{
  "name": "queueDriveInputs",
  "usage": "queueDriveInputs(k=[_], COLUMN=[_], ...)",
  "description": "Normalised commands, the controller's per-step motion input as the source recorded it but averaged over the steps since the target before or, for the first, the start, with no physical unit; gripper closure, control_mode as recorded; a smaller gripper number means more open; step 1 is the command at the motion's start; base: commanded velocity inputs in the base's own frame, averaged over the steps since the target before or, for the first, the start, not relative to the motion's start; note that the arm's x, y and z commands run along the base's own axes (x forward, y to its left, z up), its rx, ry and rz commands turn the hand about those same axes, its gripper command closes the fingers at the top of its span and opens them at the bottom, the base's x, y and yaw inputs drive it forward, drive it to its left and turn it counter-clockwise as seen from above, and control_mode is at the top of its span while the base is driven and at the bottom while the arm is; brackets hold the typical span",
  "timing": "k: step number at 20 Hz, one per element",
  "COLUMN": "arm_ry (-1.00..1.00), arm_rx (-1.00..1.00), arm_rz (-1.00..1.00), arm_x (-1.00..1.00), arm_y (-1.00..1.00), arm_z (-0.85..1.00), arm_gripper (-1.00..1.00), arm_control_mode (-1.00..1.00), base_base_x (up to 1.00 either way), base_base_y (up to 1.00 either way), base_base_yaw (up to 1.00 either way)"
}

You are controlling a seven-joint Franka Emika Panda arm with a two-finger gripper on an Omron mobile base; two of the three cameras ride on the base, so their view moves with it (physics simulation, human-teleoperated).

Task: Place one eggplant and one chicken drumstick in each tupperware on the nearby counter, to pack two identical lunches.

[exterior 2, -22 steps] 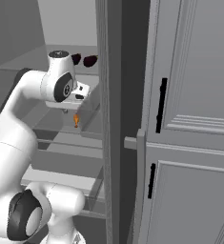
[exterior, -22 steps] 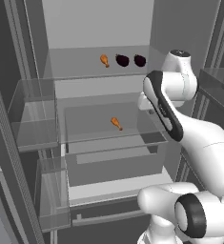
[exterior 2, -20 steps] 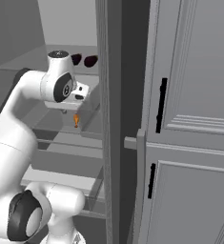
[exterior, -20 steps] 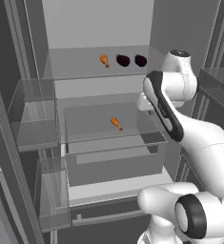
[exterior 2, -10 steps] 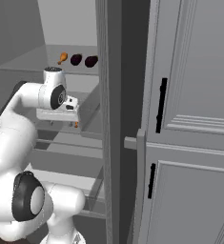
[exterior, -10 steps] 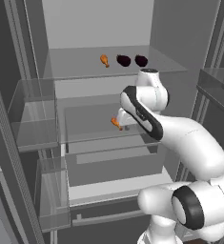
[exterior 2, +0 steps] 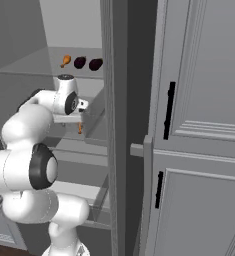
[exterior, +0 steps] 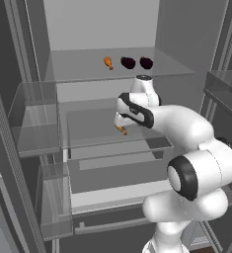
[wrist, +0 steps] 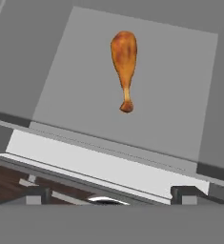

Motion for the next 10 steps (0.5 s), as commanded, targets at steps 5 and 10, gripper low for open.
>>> queueDriveInputs(k=[5, 10], arm_ry=[-0.42, -0.04], arm_rx=[-0.01, -0.01], arm_rz=[0.03, 0.01], arm_x=[0.07, 0.34], arm_y=[0.21, 0.02], arm_z=[-0.68, -0.06], arm_gripper=[-1.0, -1.0], arm_control_mode=[-1.0, -1.0], base_base_x=[0.0, 0.0], base_base_y=[0.0, 0.0], base_base_yaw=[0.0, 0.0])
